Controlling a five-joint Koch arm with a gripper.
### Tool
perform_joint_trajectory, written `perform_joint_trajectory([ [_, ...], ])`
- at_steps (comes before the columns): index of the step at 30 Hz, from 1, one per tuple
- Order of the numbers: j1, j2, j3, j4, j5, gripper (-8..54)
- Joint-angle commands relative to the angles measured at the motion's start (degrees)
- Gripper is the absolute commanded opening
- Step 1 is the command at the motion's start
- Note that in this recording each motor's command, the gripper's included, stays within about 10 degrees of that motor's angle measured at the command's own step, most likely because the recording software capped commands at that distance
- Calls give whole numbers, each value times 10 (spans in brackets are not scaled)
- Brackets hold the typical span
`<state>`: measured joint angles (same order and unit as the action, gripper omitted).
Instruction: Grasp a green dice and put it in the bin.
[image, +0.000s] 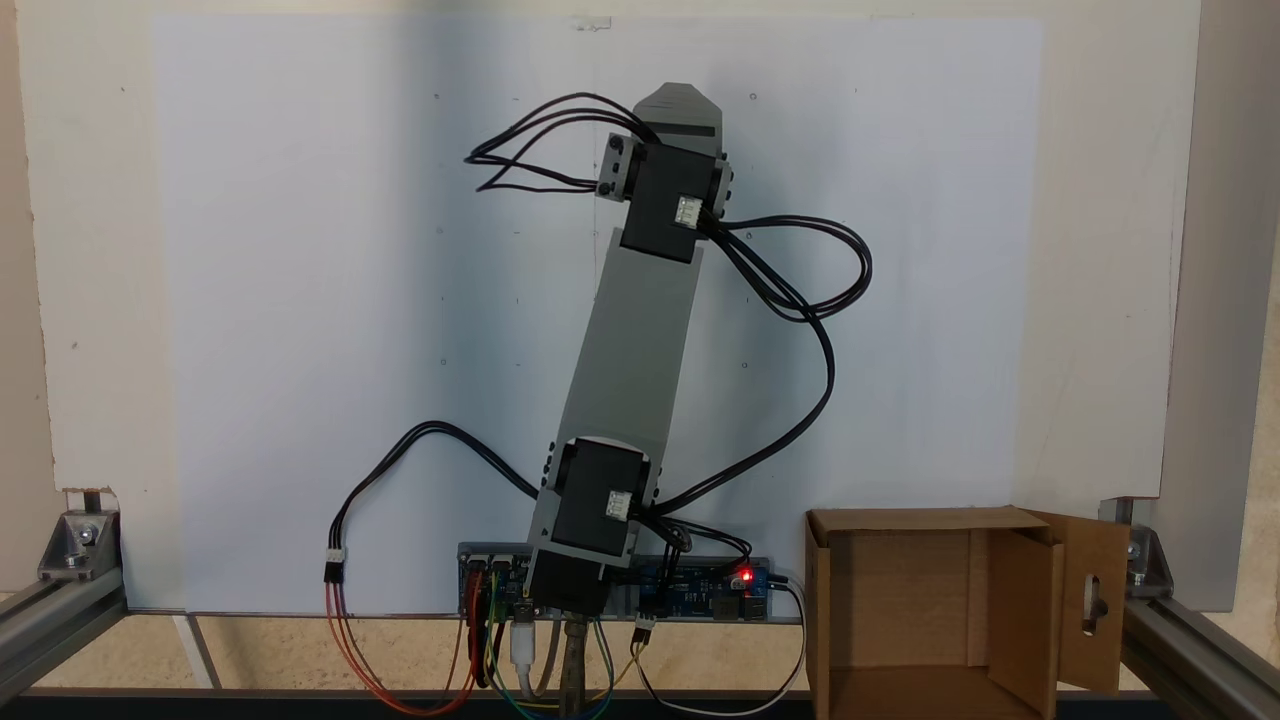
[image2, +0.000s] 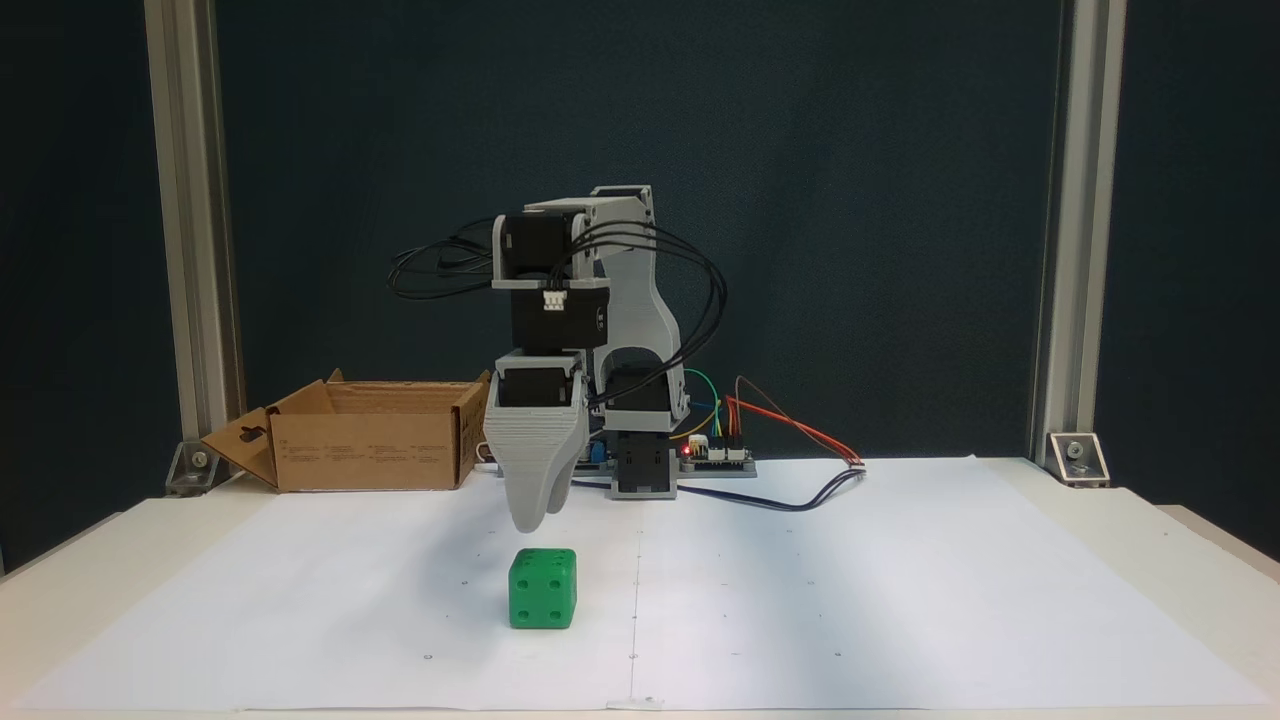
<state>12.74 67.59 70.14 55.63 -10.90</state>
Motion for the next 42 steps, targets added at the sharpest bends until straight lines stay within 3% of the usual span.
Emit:
perform_joint_trajectory([
  [1, 0, 4, -15, -4, -28, 439],
  [23, -12, 1, 103, -130, -30, 435],
  [42, -11, -35, 115, -161, -37, 432],
])
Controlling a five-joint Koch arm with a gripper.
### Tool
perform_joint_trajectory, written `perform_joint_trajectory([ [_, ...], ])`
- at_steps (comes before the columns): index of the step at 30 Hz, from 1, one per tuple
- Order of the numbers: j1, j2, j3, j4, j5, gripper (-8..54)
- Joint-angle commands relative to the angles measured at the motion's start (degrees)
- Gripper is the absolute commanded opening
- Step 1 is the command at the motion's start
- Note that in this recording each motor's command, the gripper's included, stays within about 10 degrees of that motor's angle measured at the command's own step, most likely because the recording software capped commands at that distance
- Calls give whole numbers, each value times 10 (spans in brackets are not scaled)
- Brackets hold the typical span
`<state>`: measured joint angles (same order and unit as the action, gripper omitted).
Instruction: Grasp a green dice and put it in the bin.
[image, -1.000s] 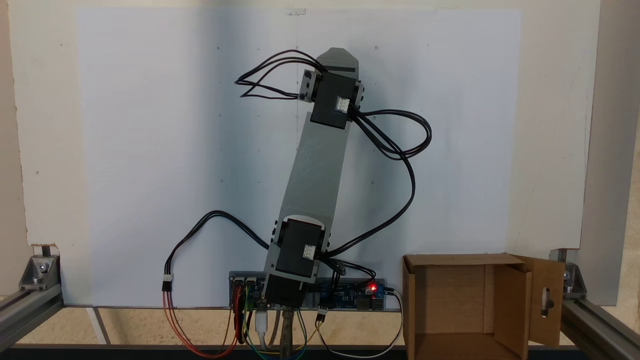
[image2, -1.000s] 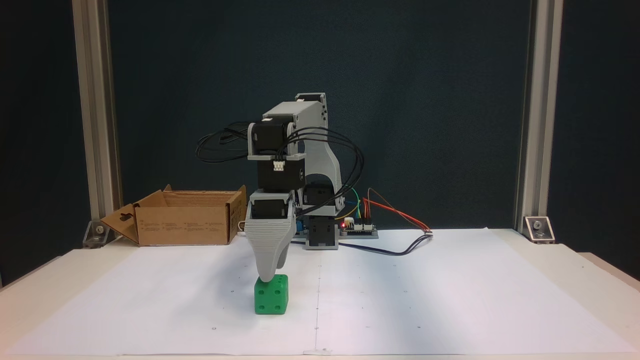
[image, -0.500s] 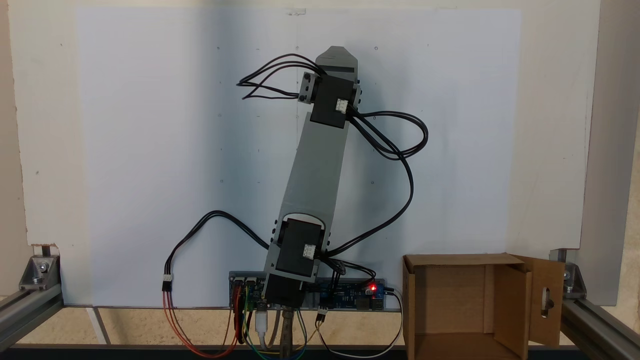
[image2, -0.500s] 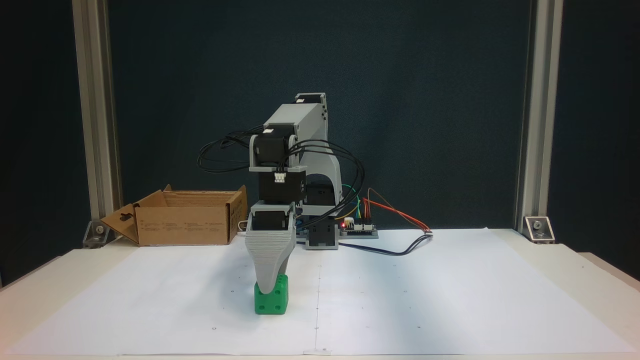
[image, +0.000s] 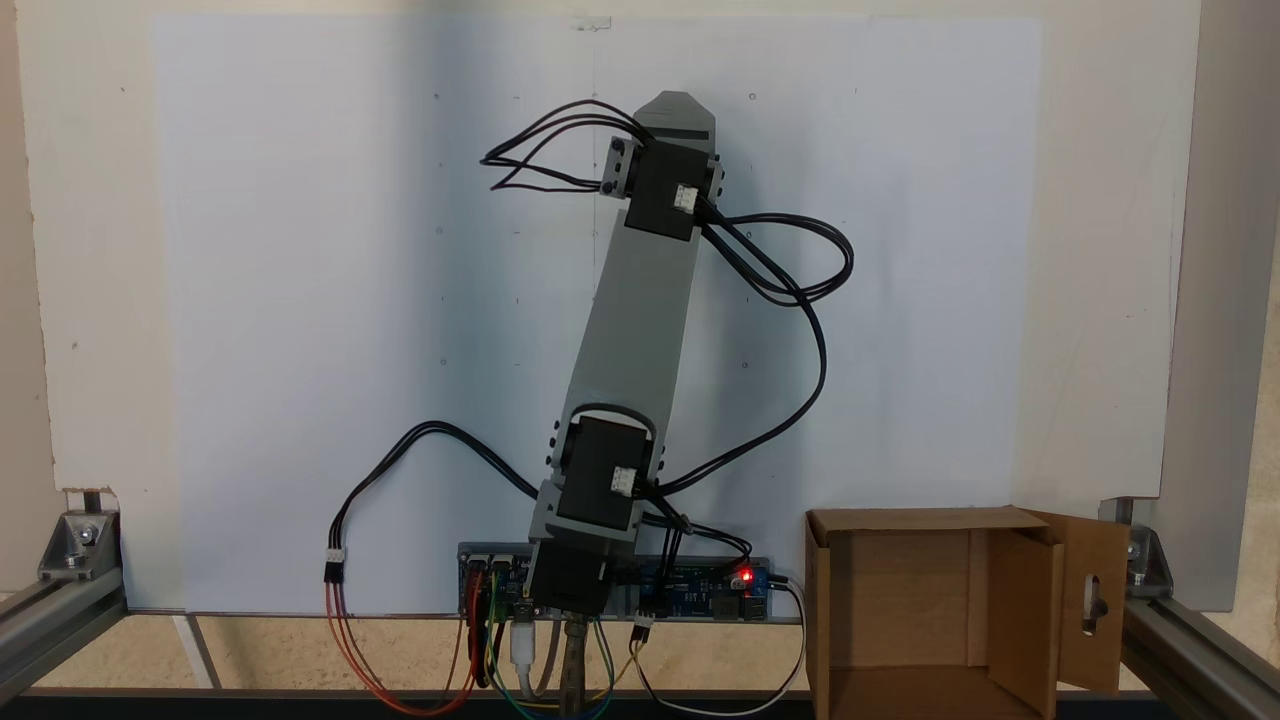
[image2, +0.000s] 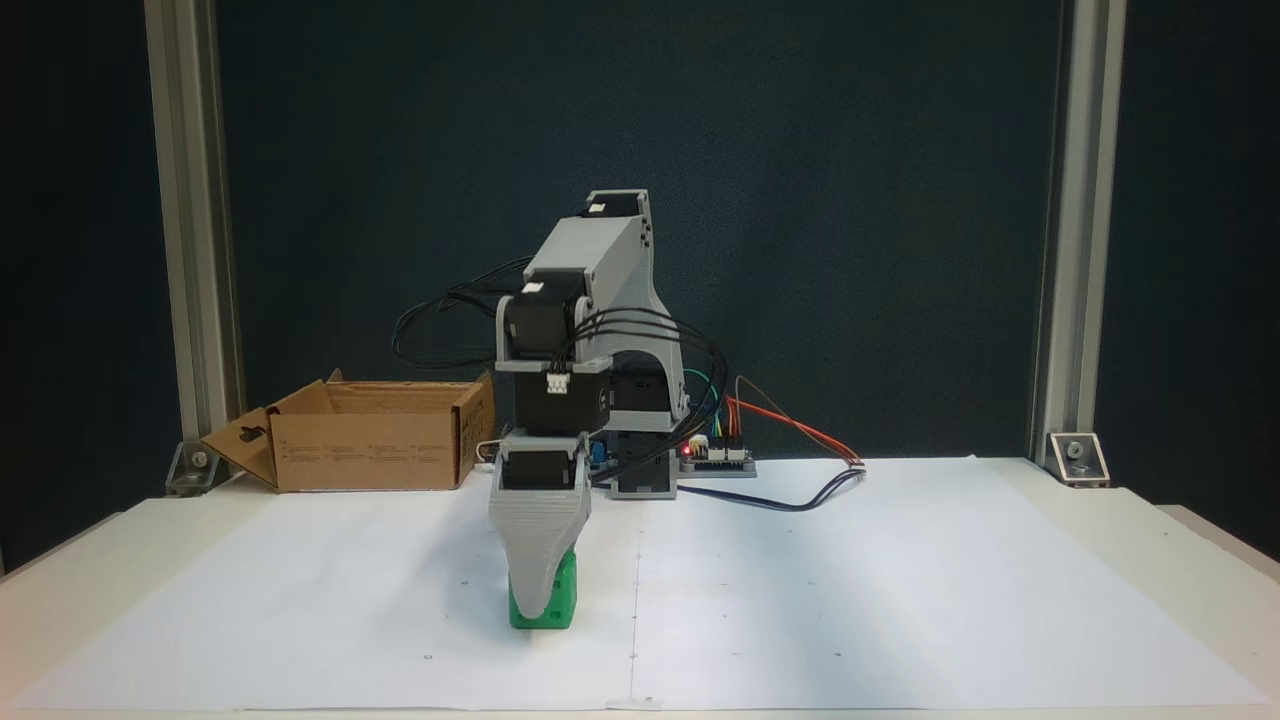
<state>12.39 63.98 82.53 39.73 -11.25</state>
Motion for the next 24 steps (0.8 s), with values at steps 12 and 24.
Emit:
perform_joint_trajectory([
  [12, -6, -9, -9, -25, -40, 415],
  [24, -6, -11, 0, -26, -40, 302],
])
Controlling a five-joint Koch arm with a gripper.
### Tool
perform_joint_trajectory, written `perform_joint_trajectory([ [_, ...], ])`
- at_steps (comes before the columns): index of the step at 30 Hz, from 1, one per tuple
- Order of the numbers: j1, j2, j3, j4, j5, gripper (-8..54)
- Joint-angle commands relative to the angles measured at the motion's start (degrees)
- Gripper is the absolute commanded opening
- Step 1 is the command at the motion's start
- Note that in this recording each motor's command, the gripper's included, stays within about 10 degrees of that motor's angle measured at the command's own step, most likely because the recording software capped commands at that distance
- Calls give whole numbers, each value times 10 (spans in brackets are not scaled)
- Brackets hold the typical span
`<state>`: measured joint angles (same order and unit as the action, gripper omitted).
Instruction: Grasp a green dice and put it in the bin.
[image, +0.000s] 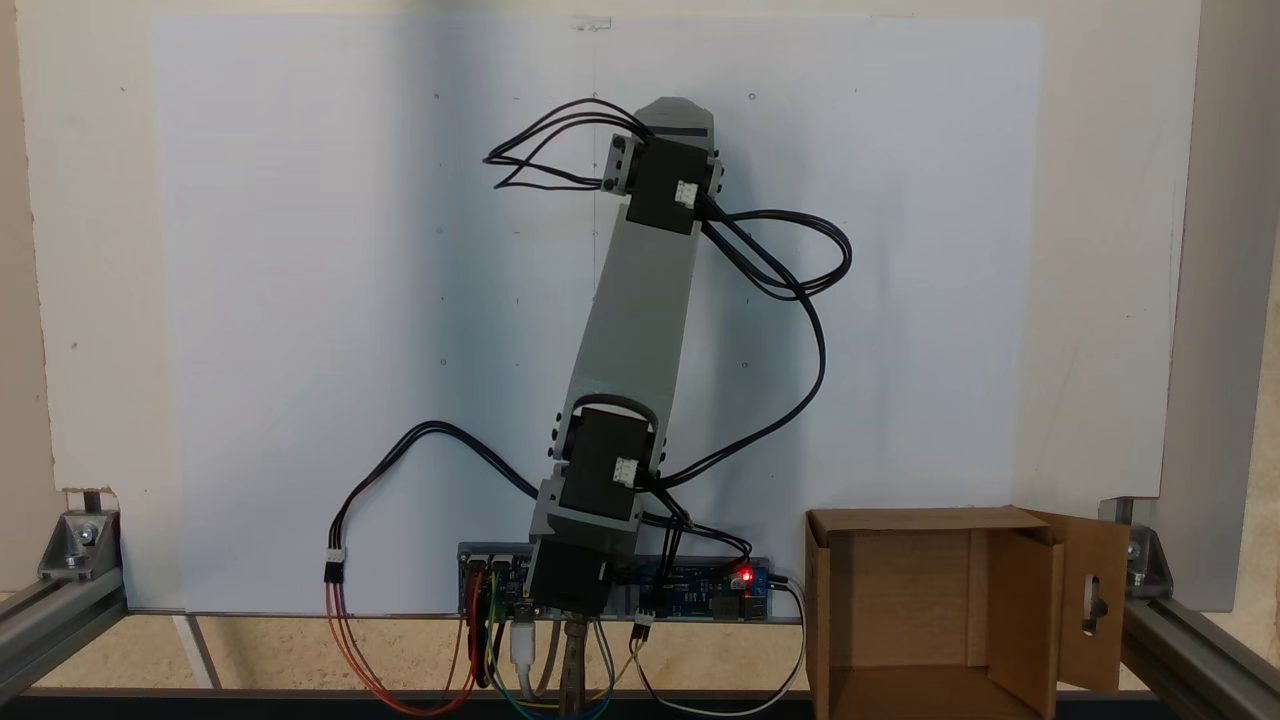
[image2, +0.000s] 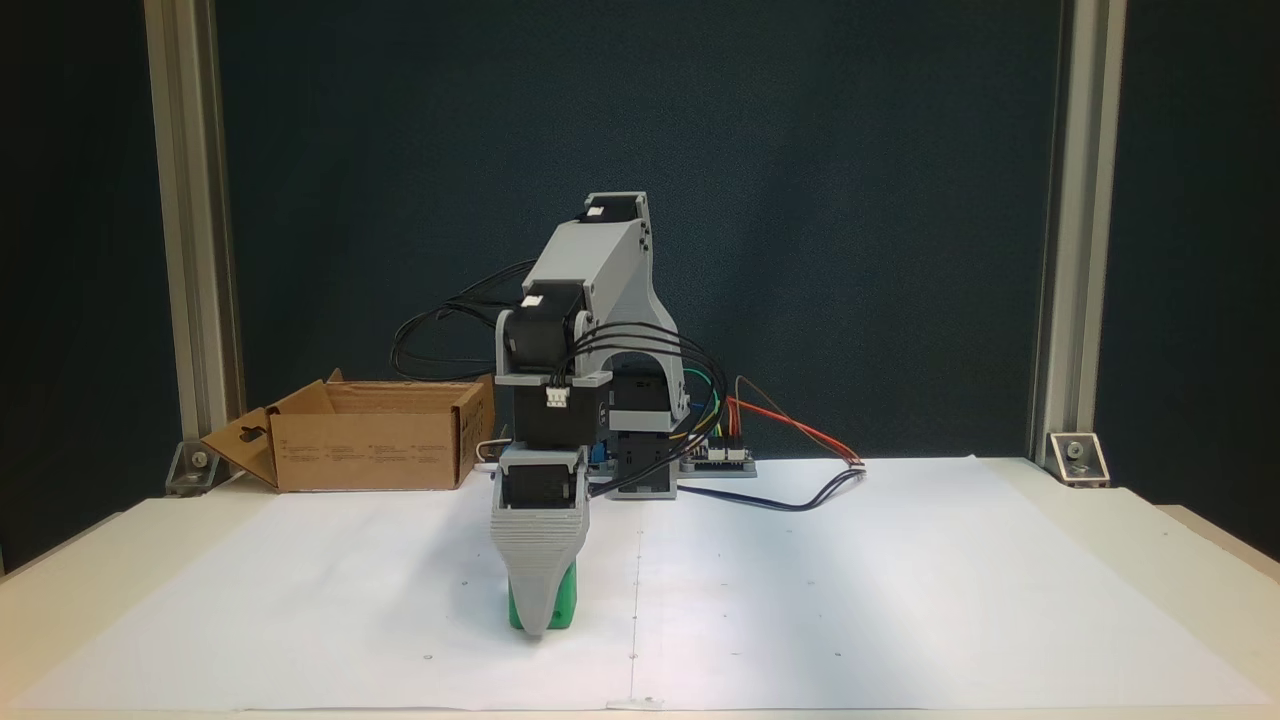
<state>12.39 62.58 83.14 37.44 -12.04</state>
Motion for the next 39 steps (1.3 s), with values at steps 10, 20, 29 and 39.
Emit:
perform_joint_trajectory([
  [10, -8, 4, 9, -4, -31, 116],
  [20, -14, 251, 8, 98, -11, 116],
  [29, -19, 425, 8, 173, -11, 116],
  [39, 261, 441, 6, 178, -80, 116],
])
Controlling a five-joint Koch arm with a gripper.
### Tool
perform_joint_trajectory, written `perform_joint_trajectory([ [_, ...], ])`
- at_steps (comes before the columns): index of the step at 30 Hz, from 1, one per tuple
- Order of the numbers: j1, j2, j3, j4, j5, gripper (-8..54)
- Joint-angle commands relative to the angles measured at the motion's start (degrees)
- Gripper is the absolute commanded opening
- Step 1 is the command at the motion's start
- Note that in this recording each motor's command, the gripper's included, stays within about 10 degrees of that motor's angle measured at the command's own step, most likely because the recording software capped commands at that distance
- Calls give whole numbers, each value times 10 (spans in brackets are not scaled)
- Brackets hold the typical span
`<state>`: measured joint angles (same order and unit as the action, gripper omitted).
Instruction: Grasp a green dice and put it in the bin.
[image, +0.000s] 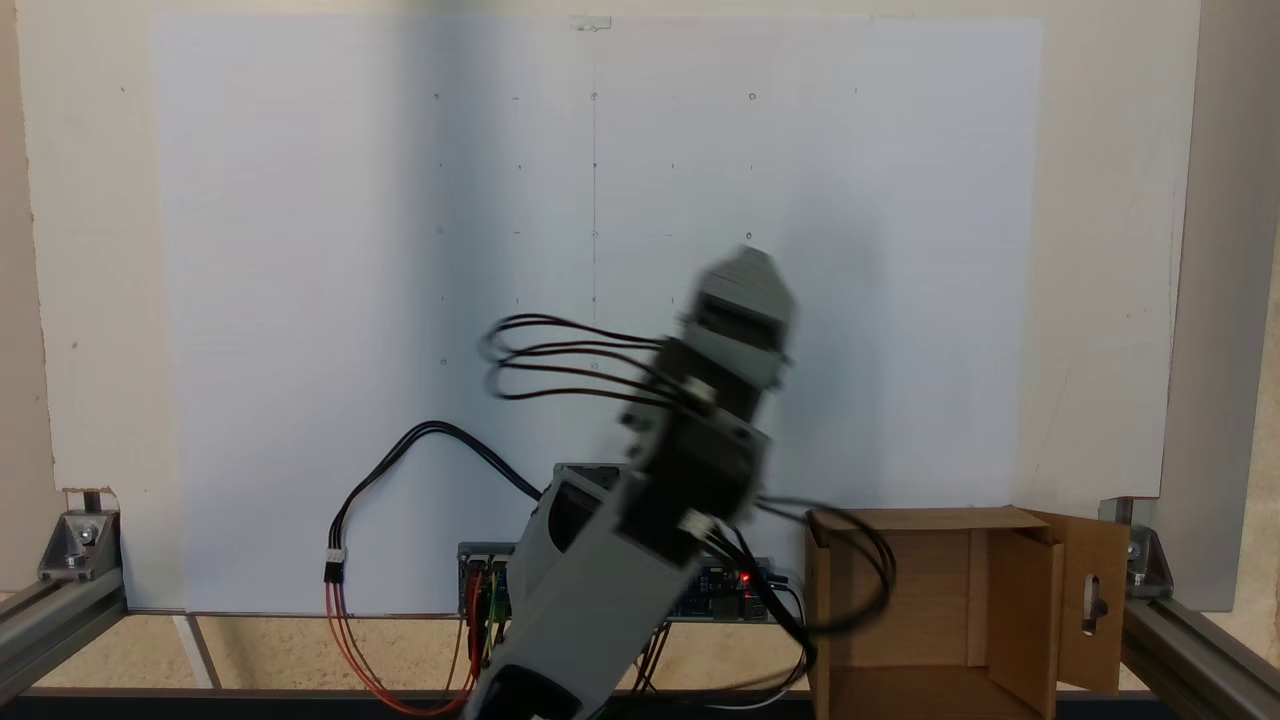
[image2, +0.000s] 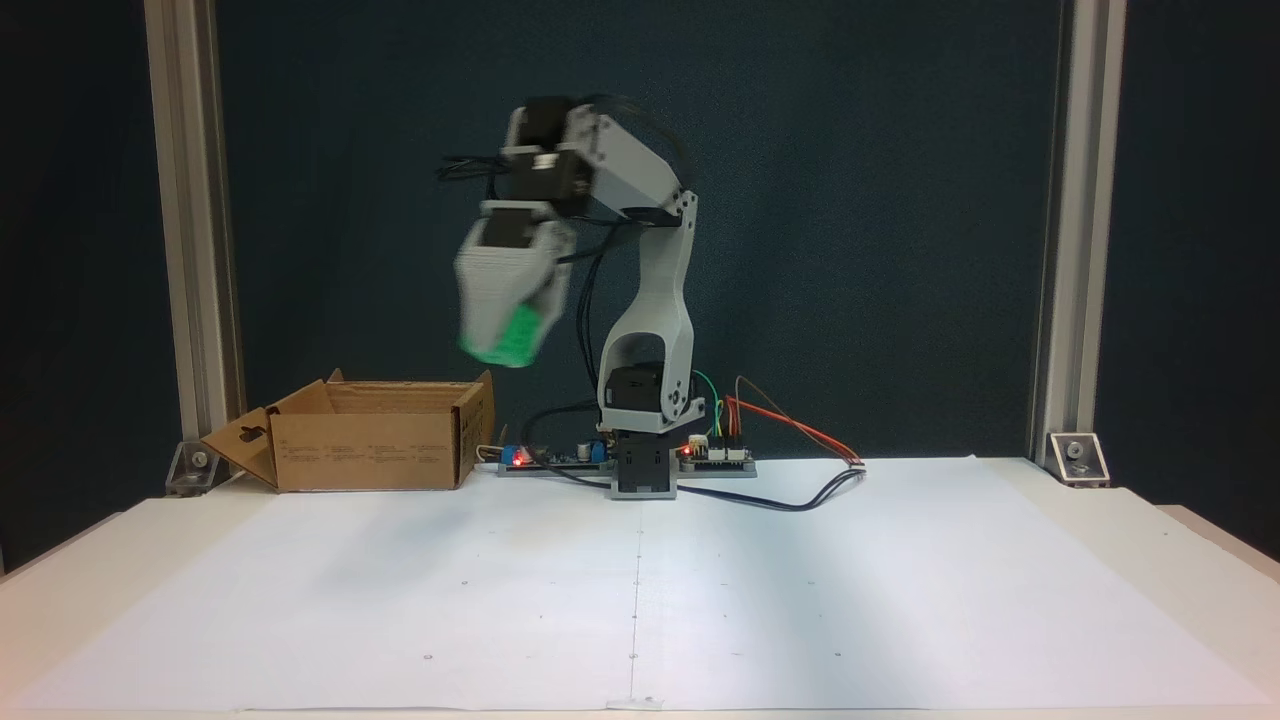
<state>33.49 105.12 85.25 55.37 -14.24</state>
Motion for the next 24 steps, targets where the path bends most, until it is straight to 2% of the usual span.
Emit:
perform_joint_trajectory([
  [1, 91, 16, -15, -2, -74, 116],
  [6, 296, 14, -15, -6, -138, 116],
  [10, 456, -28, -16, -40, -173, 116],
  [24, 642, -221, -16, -224, -237, 116],
])
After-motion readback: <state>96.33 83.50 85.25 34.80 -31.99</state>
